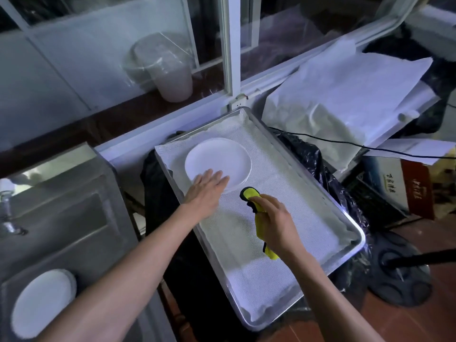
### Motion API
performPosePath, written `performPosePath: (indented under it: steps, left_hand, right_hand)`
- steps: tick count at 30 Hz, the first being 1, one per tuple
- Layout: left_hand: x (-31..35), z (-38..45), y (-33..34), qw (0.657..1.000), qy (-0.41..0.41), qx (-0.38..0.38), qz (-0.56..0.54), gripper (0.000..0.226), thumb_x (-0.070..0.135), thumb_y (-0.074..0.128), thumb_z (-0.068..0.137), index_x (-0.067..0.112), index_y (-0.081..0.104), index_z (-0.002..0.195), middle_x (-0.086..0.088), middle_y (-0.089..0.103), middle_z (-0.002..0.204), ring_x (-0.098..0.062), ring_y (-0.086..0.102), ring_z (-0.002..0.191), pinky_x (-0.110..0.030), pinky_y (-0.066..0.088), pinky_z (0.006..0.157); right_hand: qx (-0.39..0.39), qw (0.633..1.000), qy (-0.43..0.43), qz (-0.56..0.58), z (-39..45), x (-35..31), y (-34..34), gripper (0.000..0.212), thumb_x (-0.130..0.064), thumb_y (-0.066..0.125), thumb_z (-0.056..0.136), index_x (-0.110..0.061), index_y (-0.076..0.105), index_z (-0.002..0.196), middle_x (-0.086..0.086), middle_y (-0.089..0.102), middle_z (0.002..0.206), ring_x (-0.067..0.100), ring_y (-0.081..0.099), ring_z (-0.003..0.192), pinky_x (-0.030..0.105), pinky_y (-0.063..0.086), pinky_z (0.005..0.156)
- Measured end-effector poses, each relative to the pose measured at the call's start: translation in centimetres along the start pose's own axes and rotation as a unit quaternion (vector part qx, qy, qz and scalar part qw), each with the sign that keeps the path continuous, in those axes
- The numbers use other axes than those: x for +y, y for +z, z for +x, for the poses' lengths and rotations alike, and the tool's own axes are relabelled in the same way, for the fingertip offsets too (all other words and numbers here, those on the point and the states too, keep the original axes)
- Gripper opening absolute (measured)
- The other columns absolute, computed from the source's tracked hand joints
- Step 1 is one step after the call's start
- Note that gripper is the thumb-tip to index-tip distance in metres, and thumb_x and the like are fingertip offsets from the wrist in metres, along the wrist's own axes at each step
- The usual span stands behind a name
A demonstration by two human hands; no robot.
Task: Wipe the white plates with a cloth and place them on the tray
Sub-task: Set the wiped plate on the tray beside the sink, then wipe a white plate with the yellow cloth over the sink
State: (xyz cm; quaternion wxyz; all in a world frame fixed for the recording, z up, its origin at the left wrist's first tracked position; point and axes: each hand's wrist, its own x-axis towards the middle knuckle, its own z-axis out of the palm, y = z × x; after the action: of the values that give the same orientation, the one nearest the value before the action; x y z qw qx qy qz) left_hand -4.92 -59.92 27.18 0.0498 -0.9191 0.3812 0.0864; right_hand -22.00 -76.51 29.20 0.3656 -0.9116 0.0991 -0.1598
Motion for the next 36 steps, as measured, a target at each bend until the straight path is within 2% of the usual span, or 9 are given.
performPosePath:
  steps: [6, 11, 13, 17, 19, 23, 28, 33, 36]
  left_hand:
    - [0.5, 0.1, 1.1, 0.999, -0.019, -0.037, 0.013, 0.078, 0.004, 0.05, 0.098, 0.025, 0.009, 0.162, -0.001, 0.004, 0.171, -0.029, 0.002, 0.157, -0.055, 0.016, 0.123]
    - [0.3, -0.8, 0.6, 0.999, -0.035, -0.008, -0.016, 0.054, 0.013, 0.046, 0.102, 0.022, 0.038, 0.154, -0.004, 0.03, 0.165, -0.028, 0.021, 0.153, -0.047, 0.023, 0.122]
    - [0.2, -2.3, 0.3, 0.998, -0.039, 0.02, -0.033, 0.043, 0.011, 0.045, 0.101, 0.019, 0.054, 0.142, -0.003, 0.05, 0.152, -0.027, 0.036, 0.146, -0.043, 0.033, 0.116]
    - [-0.5, -6.9, -0.4, 0.988, -0.051, 0.1, -0.109, 0.027, 0.009, 0.052, 0.094, 0.018, 0.071, 0.112, -0.003, 0.071, 0.109, -0.03, 0.065, 0.108, -0.039, 0.051, 0.08]
    - [-1.1, -9.4, -0.5, 0.986, -0.081, 0.086, -0.116, 0.021, 0.015, 0.052, 0.096, 0.015, 0.072, 0.102, -0.005, 0.072, 0.097, -0.032, 0.067, 0.095, -0.038, 0.05, 0.078]
    - [-3.2, -14.9, 0.1, 0.984, -0.136, 0.039, -0.112, 0.027, 0.023, 0.048, 0.1, 0.017, 0.073, 0.105, -0.002, 0.073, 0.1, -0.028, 0.068, 0.097, -0.042, 0.054, 0.086]
    - [-6.9, -22.9, 1.4, 0.96, -0.23, -0.062, -0.149, 0.024, 0.019, 0.05, 0.1, 0.009, 0.07, 0.094, -0.014, 0.069, 0.092, -0.036, 0.068, 0.087, -0.039, 0.05, 0.068]
    - [-11.5, -33.1, 4.2, 0.949, -0.281, -0.054, -0.131, 0.021, 0.024, 0.052, 0.096, 0.018, 0.07, 0.108, -0.014, 0.071, 0.105, -0.036, 0.069, 0.096, -0.037, 0.049, 0.073]
    - [-14.4, -39.2, 6.4, 0.937, -0.314, -0.019, -0.154, 0.013, 0.024, 0.053, 0.094, 0.02, 0.065, 0.098, -0.012, 0.072, 0.1, -0.035, 0.069, 0.09, -0.036, 0.043, 0.063]
  right_hand:
    - [-0.018, 1.0, 0.011, 0.003, -0.4, 0.7, 0.4, 0.043, 0.008, 0.06, 0.086, -0.016, 0.069, 0.121, 0.002, 0.067, 0.12, 0.028, 0.061, 0.099, 0.039, 0.052, 0.082]
    - [-0.039, 0.999, 0.03, 0.01, -0.4, 0.8, 1.2, 0.043, 0.004, 0.057, 0.09, -0.018, 0.067, 0.126, 0.002, 0.065, 0.126, 0.031, 0.06, 0.104, 0.047, 0.052, 0.087]
    - [-0.04, 0.998, 0.033, 0.023, -0.2, 0.5, 1.8, 0.044, 0.003, 0.055, 0.09, -0.02, 0.066, 0.126, 0.001, 0.064, 0.127, 0.028, 0.059, 0.106, 0.045, 0.052, 0.088]
    - [-0.043, 0.997, 0.038, 0.052, 0.3, -1.7, 3.3, 0.051, 0.004, 0.05, 0.086, -0.03, 0.066, 0.121, -0.007, 0.063, 0.123, -0.001, 0.051, 0.097, 0.028, 0.048, 0.081]
    - [-0.06, 0.996, 0.025, 0.053, 0.3, -2.9, 4.2, 0.052, 0.003, 0.05, 0.086, -0.029, 0.065, 0.124, -0.005, 0.063, 0.125, 0.008, 0.056, 0.102, 0.03, 0.049, 0.083]
    - [-0.097, 0.994, 0.0, 0.043, 0.4, -5.9, 6.1, 0.051, -0.005, 0.045, 0.086, -0.03, 0.064, 0.126, -0.004, 0.062, 0.128, 0.021, 0.058, 0.108, 0.038, 0.052, 0.089]
    - [-0.138, 0.988, -0.042, 0.06, -1.2, -12.1, 10.5, 0.054, -0.007, 0.041, 0.088, -0.039, 0.059, 0.128, -0.012, 0.057, 0.132, 0.012, 0.054, 0.109, 0.03, 0.049, 0.09]
    - [-0.196, 0.973, -0.099, 0.073, -5.2, -19.6, 16.6, 0.051, -0.003, 0.044, 0.092, -0.029, 0.06, 0.134, -0.005, 0.055, 0.138, 0.014, 0.056, 0.115, 0.032, 0.052, 0.093]
    - [-0.231, 0.961, -0.139, 0.061, -8.1, -24.0, 20.8, 0.048, -0.001, 0.047, 0.094, -0.02, 0.061, 0.134, -0.001, 0.057, 0.134, 0.024, 0.057, 0.114, 0.038, 0.052, 0.091]
